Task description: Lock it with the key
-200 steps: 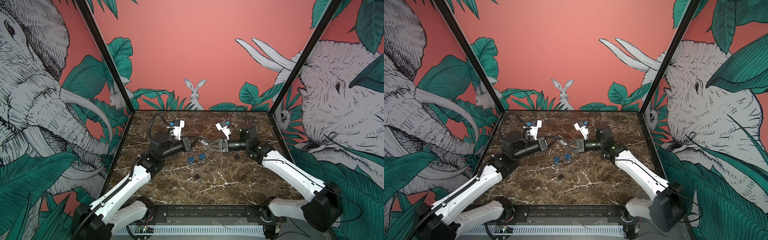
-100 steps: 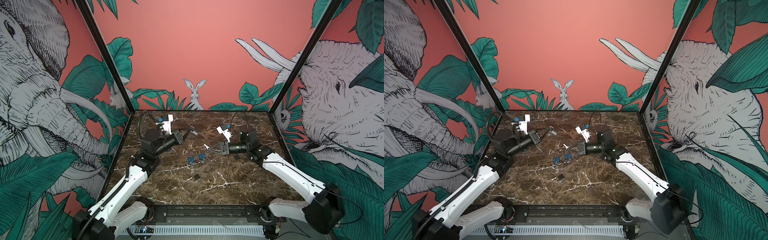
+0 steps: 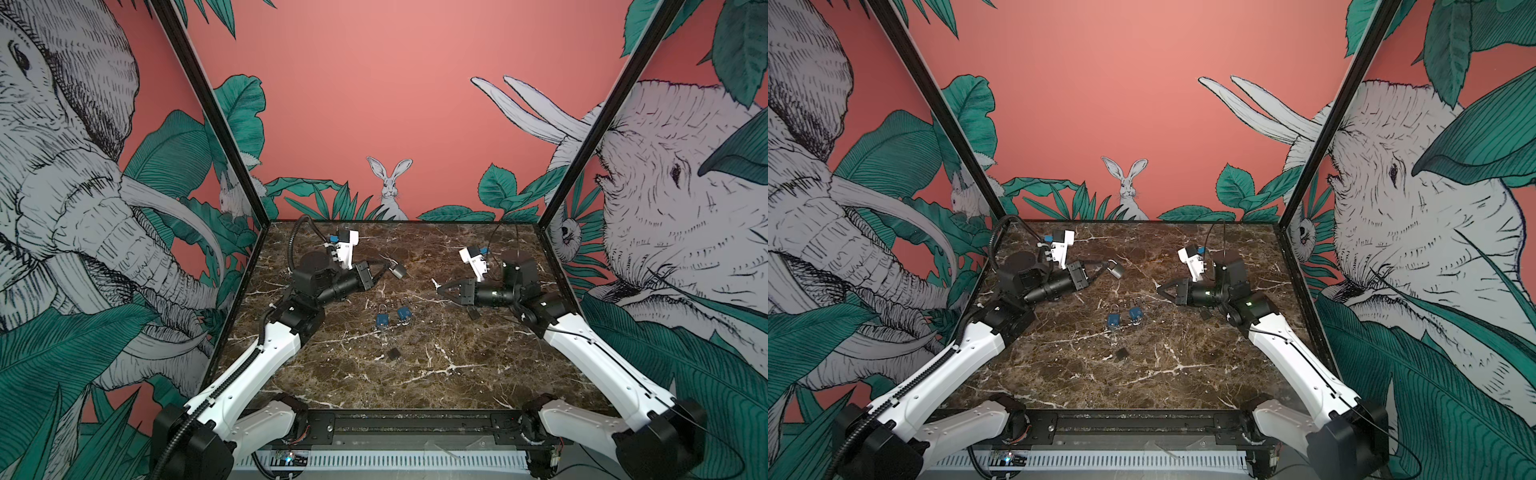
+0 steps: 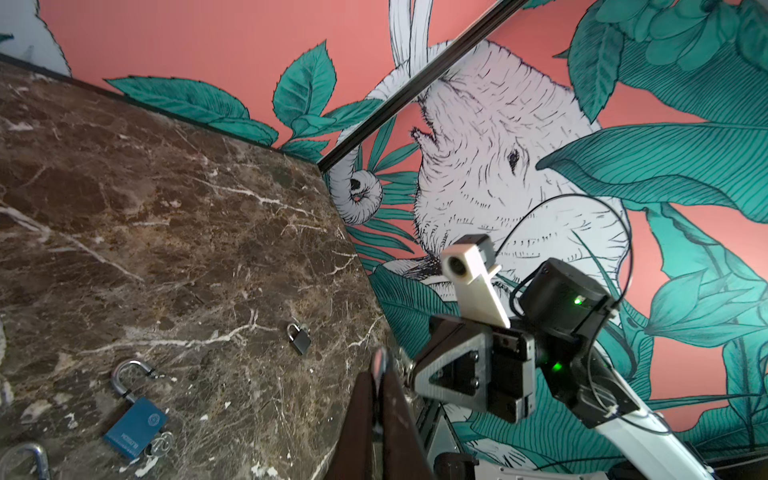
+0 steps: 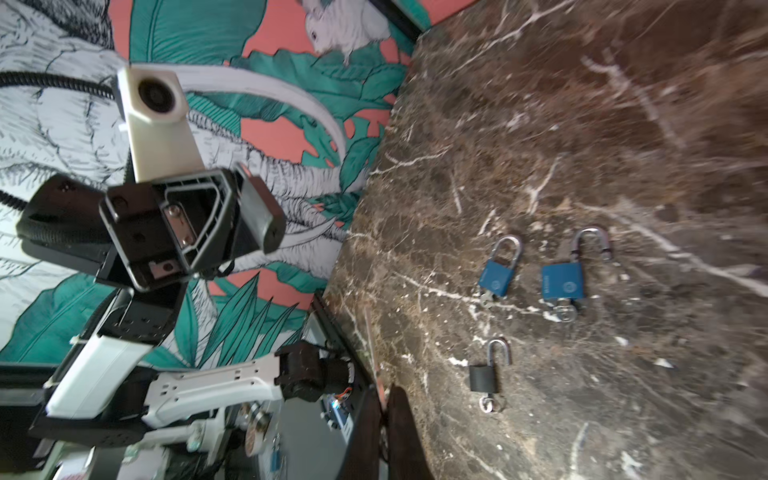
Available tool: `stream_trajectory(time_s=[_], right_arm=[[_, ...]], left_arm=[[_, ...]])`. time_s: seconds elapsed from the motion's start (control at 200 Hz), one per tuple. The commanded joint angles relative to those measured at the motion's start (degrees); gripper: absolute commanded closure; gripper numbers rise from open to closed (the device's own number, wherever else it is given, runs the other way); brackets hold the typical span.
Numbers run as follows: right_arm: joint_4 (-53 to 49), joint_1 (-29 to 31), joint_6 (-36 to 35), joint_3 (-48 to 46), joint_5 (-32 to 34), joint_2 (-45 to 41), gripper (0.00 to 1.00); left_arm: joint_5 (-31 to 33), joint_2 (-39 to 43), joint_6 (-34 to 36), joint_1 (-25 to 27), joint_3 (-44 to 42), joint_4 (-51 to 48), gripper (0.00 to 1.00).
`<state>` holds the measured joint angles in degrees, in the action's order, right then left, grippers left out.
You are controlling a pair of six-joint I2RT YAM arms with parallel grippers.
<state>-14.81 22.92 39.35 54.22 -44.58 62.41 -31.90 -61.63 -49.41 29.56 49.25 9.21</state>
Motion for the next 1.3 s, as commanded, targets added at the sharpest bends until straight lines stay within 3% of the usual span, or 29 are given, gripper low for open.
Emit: stream_trajectory(time_s=[0.0,0.145,0.42,0.65,0.91,1.115,1.295], right_arm=[[-3.88,-2.32,-1.86,0.03,5.6,-4.61,1.0],[-10.23,-5.49,-3.37,-1.36,8.88,-9.54,1.0],[-19.59,-10.01,-6.03,-7.17,14.89,-20.31,1.0],[-24.91,-12.53,-9.1,-12.56,19.19,-25.88,1.0],[-21.69,-18.94,-10.82,-16.16,13.43,-22.84,1.0],[-16.06,-29.02,-11.11,-16.47,2.56,-15.85,1.0],[-13.68,-31.12,-10.48,-16.22,1.46,-13.66,1.0]], left_arm=[[0.06,-0.95,3.5,3.8,0.94,-3.3,1.0],[3.94,-4.14,7.49,9.64,3.26,-9.02,1.0],[7.04,-10.54,6.54,16.84,1.58,-5.23,1.0],[9.15,-21.32,7.51,24.25,3.85,-0.94,1.0],[8.17,-36.64,3.91,28.51,10.38,4.61,1.0],[7.64,-43.87,3.78,28.8,16.91,2.88,1.0],[6.35,-49.83,3.0,28.84,22.52,1.02,1.0]])
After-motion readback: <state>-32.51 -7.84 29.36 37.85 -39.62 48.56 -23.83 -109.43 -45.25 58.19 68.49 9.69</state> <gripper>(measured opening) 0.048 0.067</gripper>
